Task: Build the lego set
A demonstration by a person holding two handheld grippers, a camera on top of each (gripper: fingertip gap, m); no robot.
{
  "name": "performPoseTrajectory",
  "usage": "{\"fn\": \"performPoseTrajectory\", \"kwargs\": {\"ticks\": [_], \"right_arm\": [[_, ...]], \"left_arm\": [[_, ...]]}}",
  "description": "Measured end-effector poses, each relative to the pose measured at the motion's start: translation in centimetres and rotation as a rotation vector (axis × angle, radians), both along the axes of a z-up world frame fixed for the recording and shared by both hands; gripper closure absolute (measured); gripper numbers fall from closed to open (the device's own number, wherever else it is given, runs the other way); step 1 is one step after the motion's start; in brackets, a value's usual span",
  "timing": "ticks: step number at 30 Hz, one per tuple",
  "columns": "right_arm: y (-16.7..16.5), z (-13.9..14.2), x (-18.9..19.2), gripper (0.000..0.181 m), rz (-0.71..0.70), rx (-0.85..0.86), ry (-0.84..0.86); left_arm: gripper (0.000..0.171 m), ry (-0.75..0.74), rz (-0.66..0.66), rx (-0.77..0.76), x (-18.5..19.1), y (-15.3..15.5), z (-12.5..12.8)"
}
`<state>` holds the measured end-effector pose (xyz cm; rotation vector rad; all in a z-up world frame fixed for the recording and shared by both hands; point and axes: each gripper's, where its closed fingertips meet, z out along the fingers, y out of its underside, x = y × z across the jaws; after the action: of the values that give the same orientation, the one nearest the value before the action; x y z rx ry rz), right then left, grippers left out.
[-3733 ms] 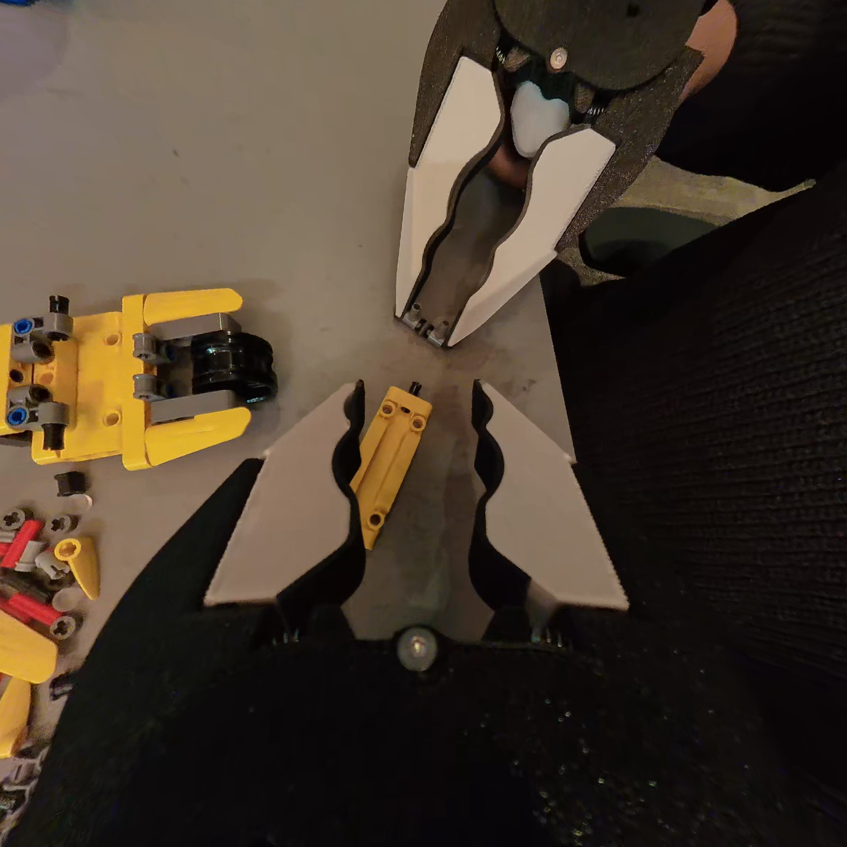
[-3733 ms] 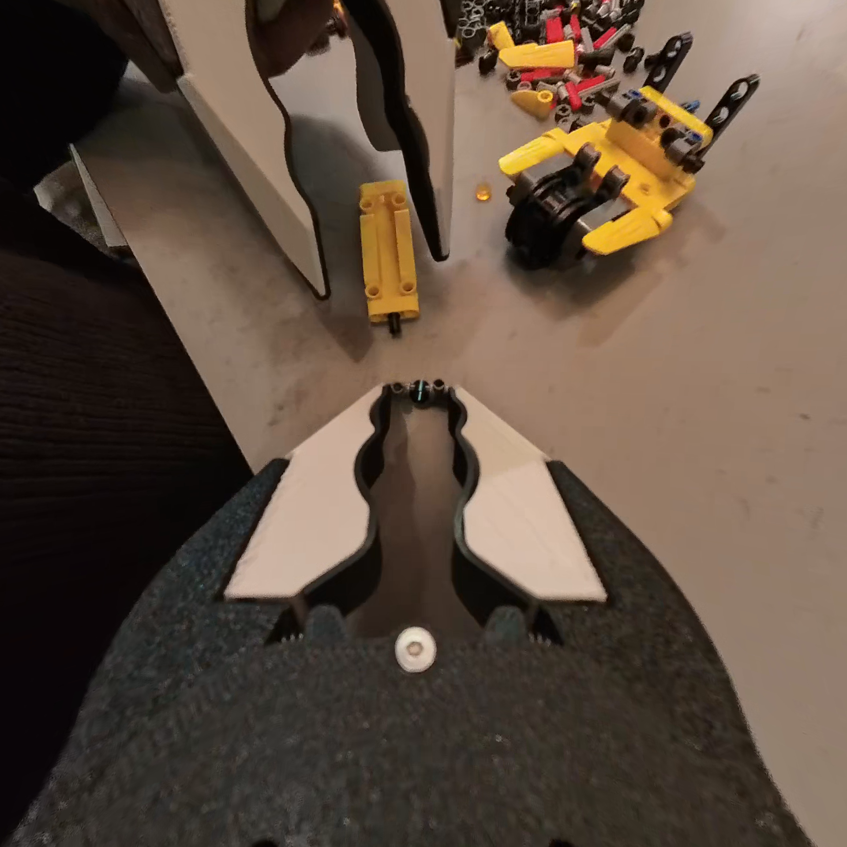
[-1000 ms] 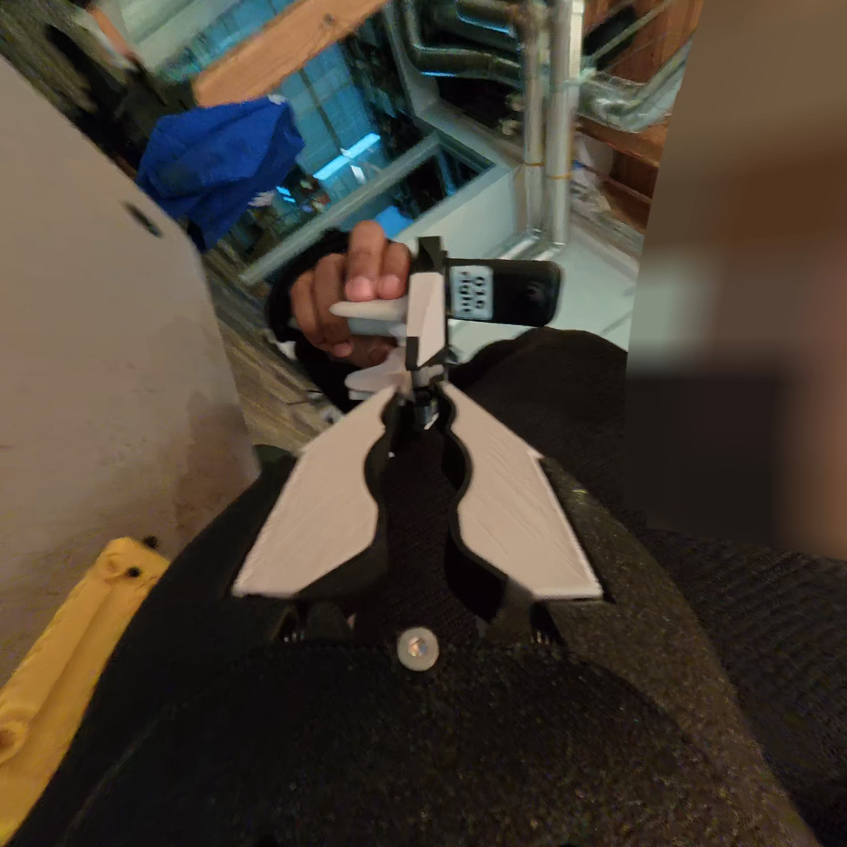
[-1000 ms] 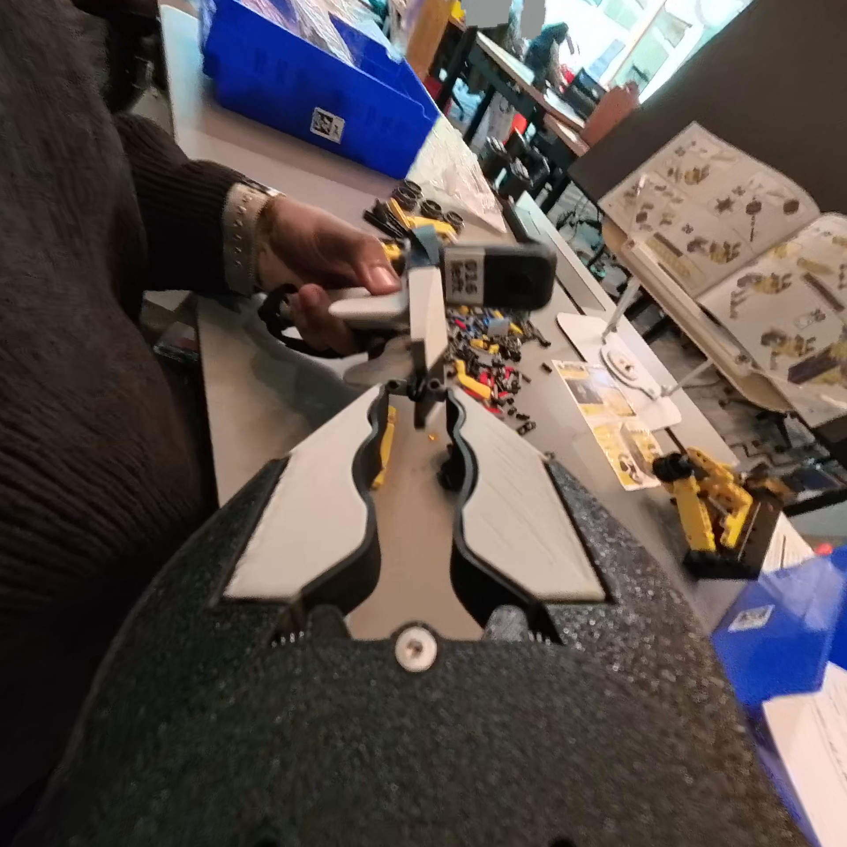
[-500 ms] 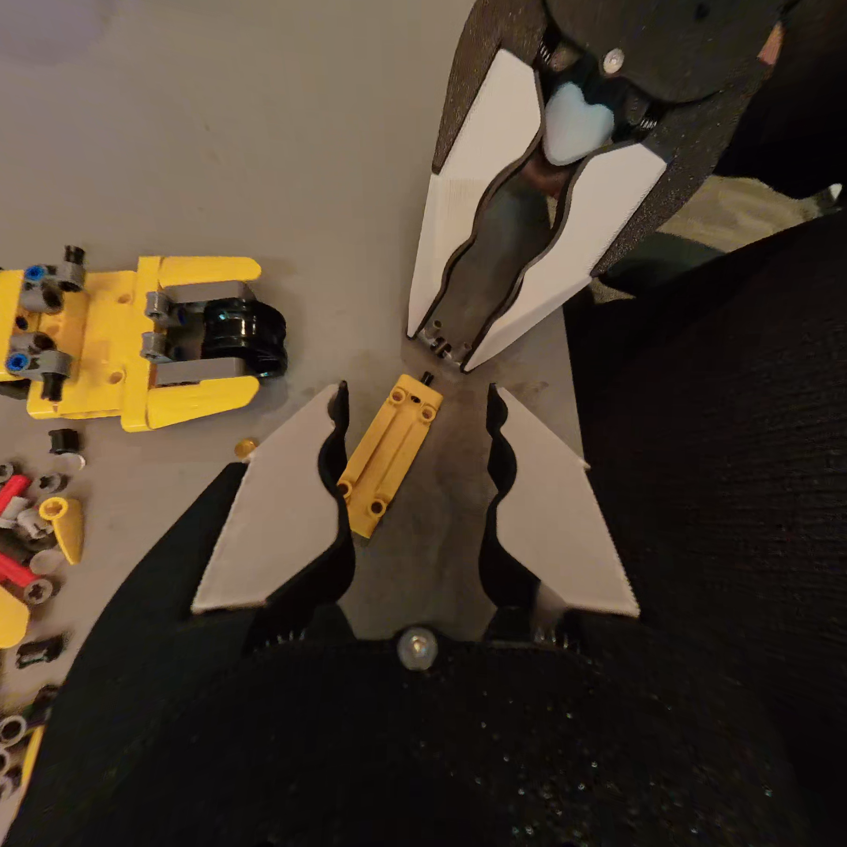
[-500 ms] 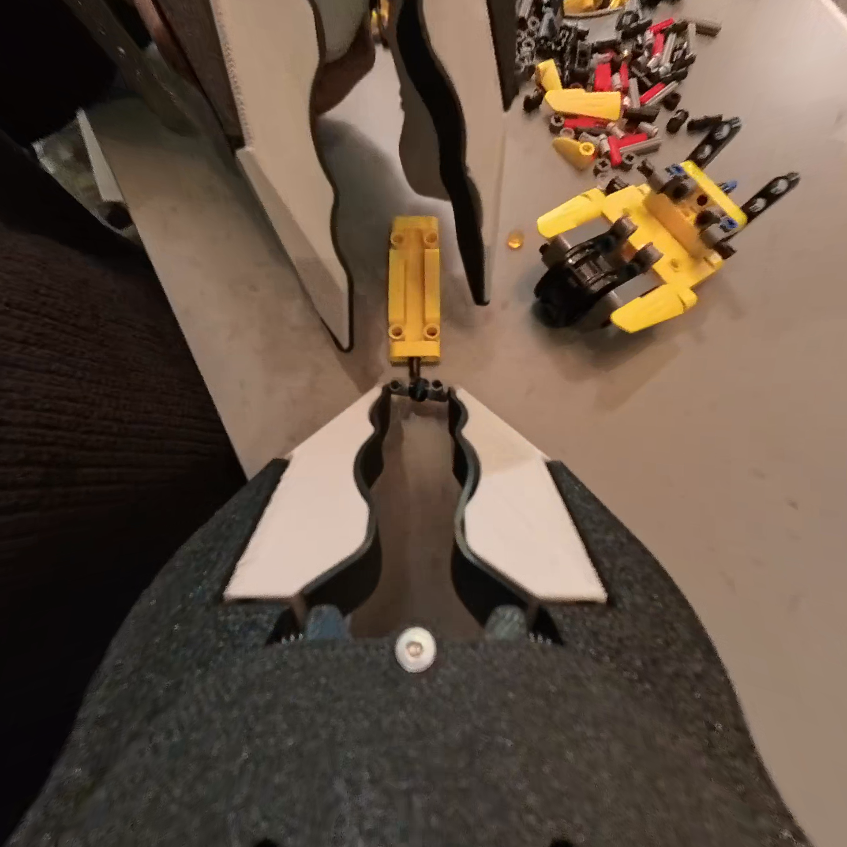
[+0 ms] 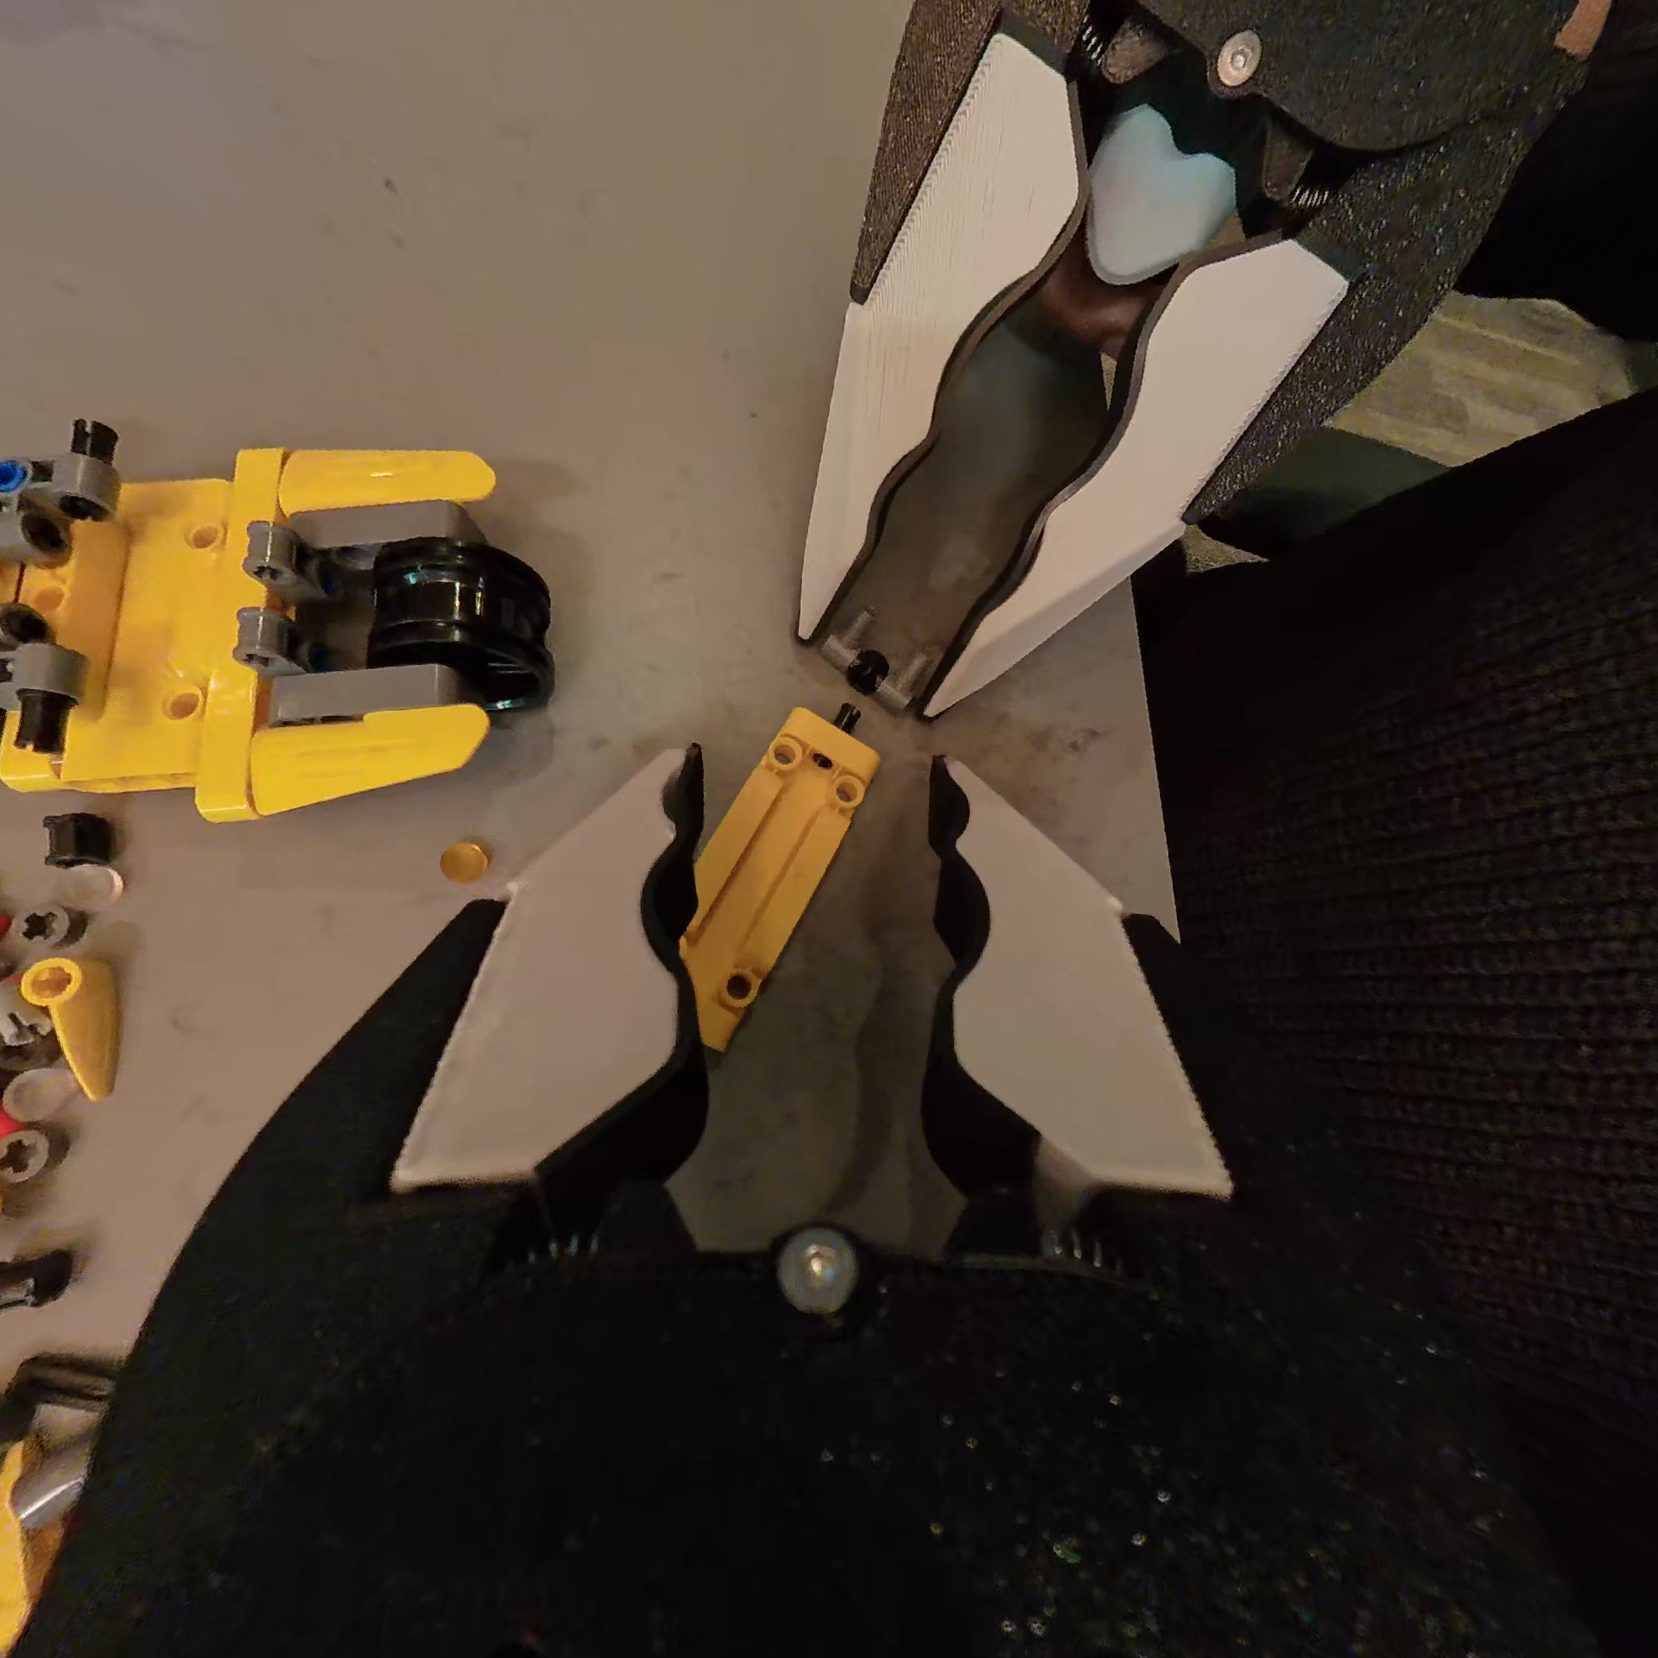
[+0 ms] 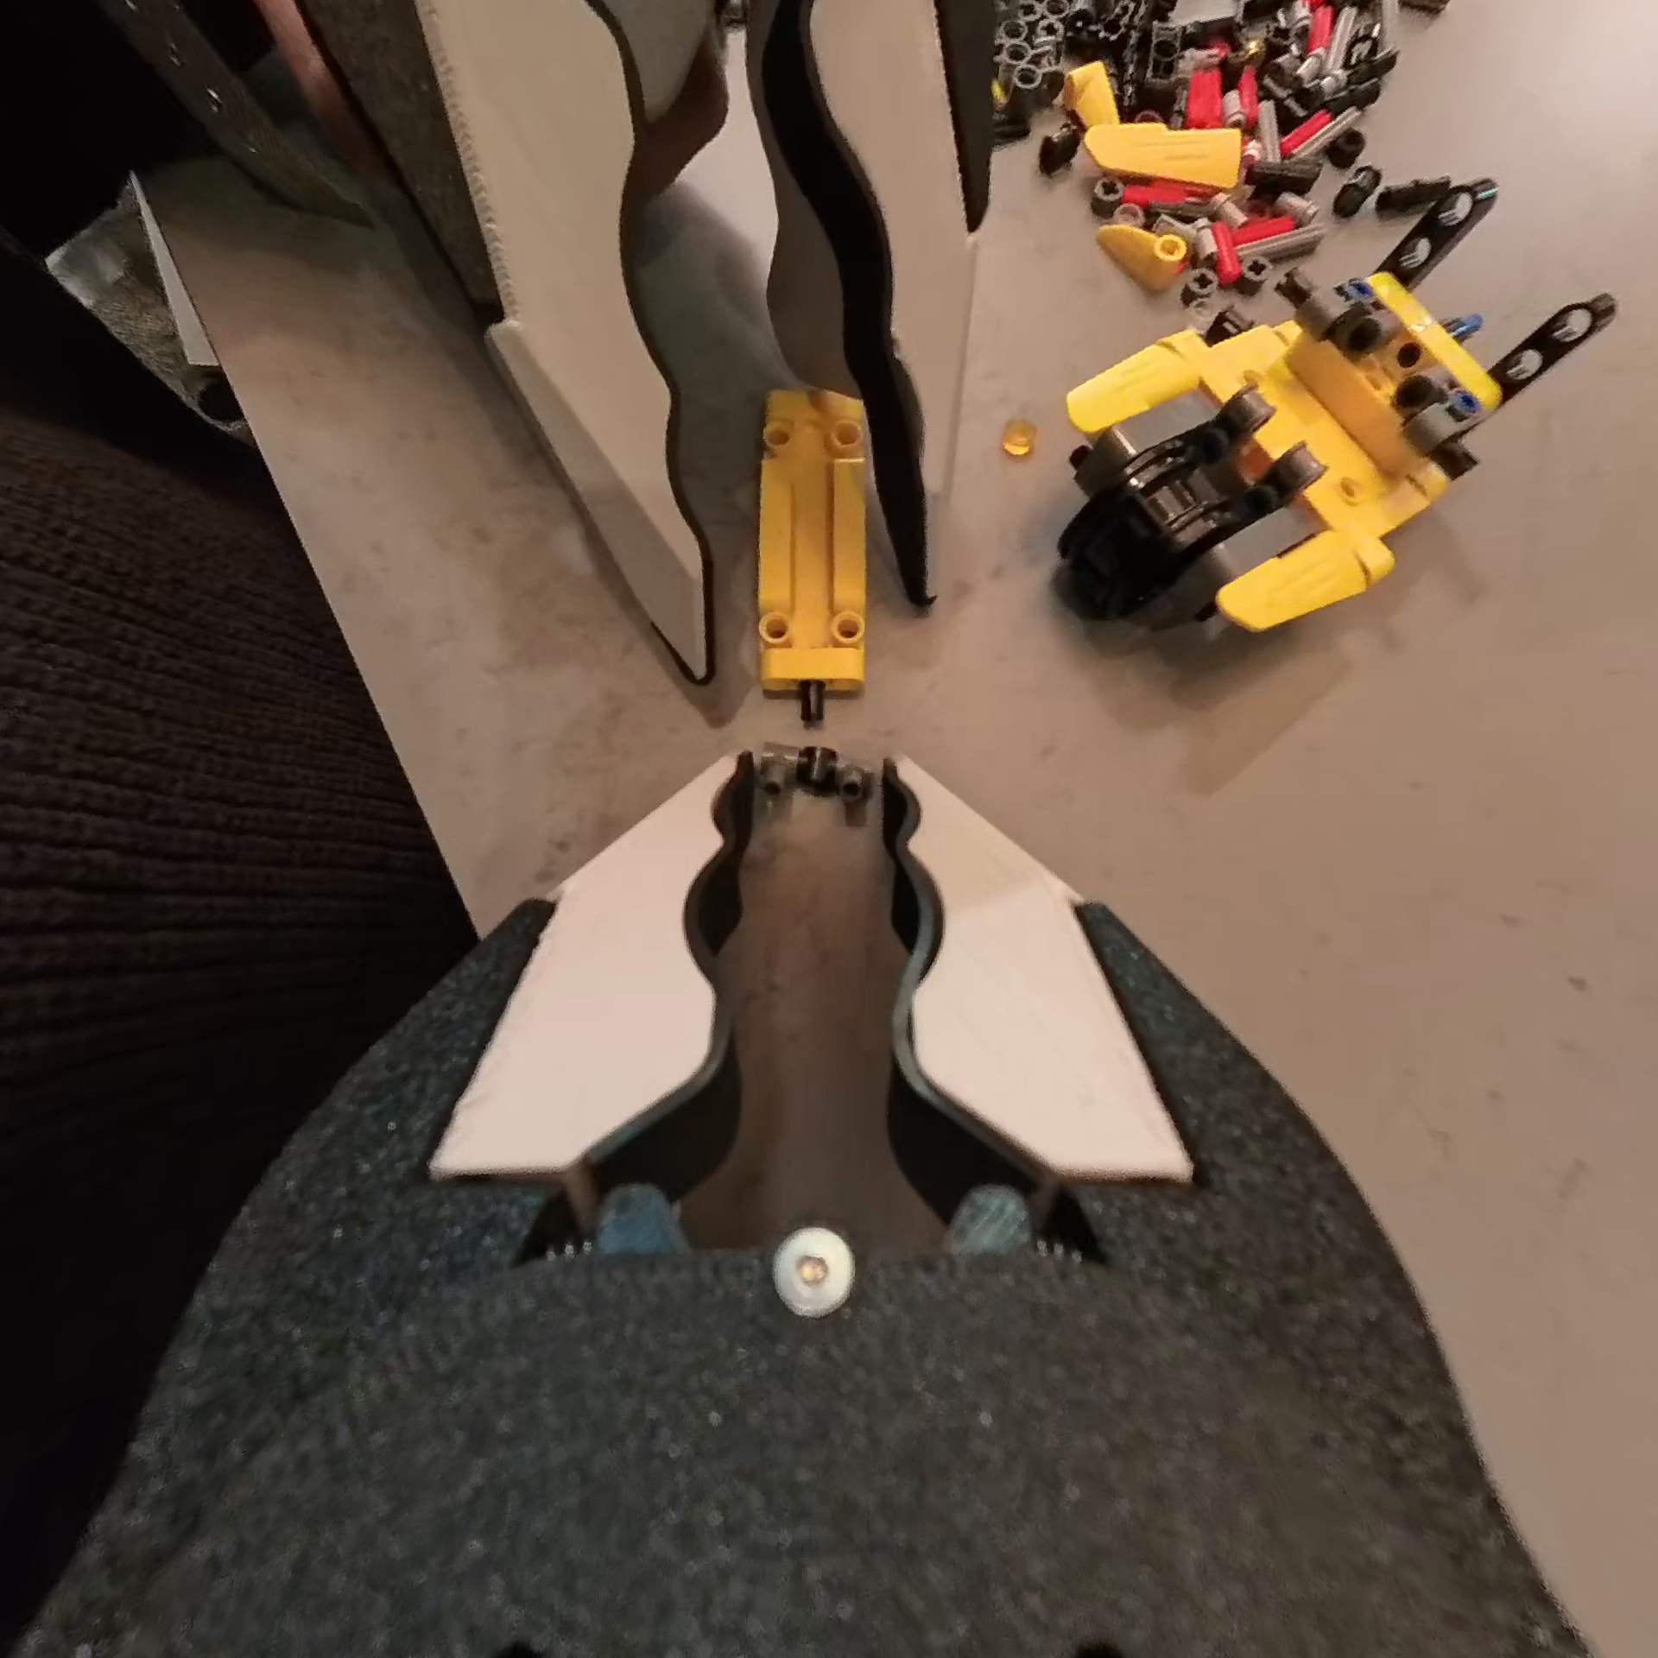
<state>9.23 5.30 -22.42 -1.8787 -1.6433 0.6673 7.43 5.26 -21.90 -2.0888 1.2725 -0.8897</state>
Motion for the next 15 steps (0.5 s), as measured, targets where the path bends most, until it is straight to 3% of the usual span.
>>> {"fn": "performPoseTrajectory", "kwargs": {"ticks": [7, 15], "right_arm": [[-0.03, 0.01, 0.51, 0.151, -0.025, -0.002, 0.001], [0.2, -0.04, 0.4, 0.156, -0.056, 0.04, -0.007]], "left_arm": [[0.126, 0.006, 0.0, 0.009, -0.06, -0.02, -0.05], [0.141, 0.055, 0.008, 0.071, -0.42, 0.31, -0.43]]}}
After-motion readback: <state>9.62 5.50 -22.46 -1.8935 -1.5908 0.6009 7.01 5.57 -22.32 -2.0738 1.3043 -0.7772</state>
